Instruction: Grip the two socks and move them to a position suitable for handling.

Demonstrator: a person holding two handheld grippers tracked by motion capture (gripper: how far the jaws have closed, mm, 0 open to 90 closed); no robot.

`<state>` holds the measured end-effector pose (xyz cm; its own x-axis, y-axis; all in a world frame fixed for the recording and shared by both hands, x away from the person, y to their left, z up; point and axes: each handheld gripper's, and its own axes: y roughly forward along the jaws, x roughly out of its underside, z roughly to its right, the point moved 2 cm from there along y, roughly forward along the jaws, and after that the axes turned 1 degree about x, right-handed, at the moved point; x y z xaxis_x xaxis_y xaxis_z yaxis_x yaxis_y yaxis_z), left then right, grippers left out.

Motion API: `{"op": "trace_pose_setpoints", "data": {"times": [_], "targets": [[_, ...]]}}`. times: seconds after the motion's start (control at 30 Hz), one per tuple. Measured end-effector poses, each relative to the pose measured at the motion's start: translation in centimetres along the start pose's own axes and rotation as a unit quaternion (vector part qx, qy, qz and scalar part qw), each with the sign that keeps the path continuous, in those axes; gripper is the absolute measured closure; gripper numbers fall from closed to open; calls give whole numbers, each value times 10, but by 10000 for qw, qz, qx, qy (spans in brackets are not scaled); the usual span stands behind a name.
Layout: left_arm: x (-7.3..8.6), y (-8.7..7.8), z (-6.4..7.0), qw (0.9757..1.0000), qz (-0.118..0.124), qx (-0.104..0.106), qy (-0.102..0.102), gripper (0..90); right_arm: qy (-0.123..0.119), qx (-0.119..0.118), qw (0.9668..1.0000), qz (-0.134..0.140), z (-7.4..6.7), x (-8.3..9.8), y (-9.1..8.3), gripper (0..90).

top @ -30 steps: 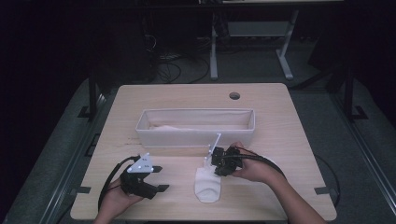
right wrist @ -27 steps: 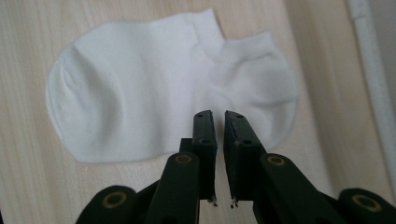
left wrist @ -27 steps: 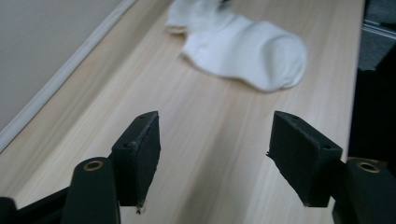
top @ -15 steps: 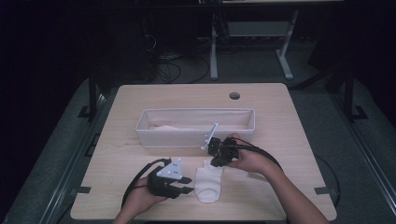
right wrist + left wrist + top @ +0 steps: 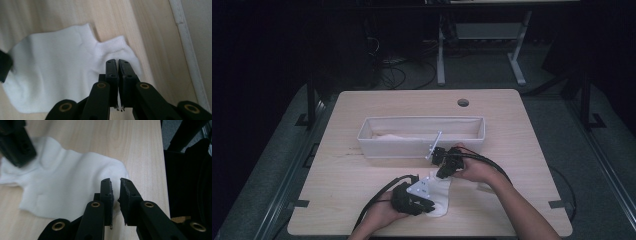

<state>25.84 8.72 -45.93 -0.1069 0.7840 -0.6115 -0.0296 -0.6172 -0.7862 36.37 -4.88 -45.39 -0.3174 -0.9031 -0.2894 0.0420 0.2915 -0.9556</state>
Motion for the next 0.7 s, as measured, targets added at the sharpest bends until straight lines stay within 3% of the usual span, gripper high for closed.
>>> {"op": "trace_pose_setpoints", "data": {"times": [0.33,0.7], "targets": [[-1,10,3,9995,-256,191,39,801,105,6,9999,71,11,1,4,865],[-1,12,3,9993,-264,262,58,790,91,62,9999,77,11,1,4,855]]}}
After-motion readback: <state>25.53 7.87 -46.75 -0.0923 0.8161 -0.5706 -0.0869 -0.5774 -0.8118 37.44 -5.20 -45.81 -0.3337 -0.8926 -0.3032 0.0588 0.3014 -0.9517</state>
